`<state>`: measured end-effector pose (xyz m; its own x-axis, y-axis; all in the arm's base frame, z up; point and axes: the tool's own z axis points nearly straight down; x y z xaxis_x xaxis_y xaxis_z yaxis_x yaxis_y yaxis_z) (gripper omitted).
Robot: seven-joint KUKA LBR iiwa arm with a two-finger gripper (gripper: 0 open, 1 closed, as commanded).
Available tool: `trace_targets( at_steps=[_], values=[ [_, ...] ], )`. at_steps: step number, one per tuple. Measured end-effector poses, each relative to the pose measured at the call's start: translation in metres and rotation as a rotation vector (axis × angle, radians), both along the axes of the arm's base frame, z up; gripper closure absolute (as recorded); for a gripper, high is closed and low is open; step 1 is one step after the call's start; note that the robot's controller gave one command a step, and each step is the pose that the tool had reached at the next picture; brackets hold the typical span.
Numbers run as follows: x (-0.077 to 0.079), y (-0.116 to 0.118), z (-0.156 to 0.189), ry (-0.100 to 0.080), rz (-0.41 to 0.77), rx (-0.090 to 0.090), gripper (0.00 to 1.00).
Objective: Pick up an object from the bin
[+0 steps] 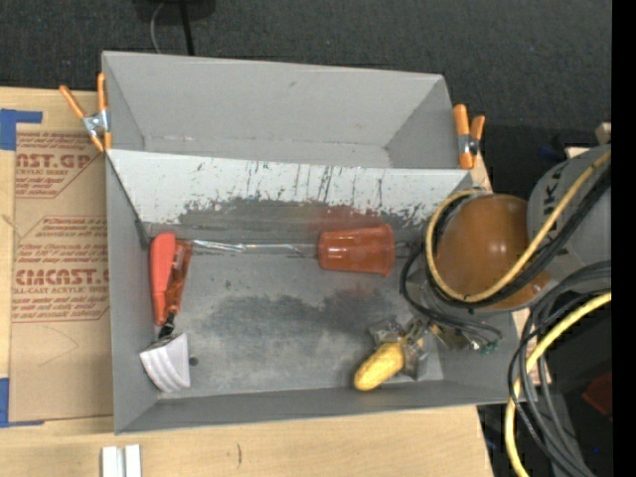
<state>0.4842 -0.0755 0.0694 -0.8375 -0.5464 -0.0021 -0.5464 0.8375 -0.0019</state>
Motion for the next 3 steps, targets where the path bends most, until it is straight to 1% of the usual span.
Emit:
trace_targets(
  at_steps=[1,2,3],
  values=[
    [-0.001,0.000,0.001,0.002,0.000,0.000,1.00],
    [0.029,0.013,0.037,-0.012,0.012,-0.002,1.00],
    [-0.001,0.010,0.143,0.001,0.040,0.001,1.00]
  ],
)
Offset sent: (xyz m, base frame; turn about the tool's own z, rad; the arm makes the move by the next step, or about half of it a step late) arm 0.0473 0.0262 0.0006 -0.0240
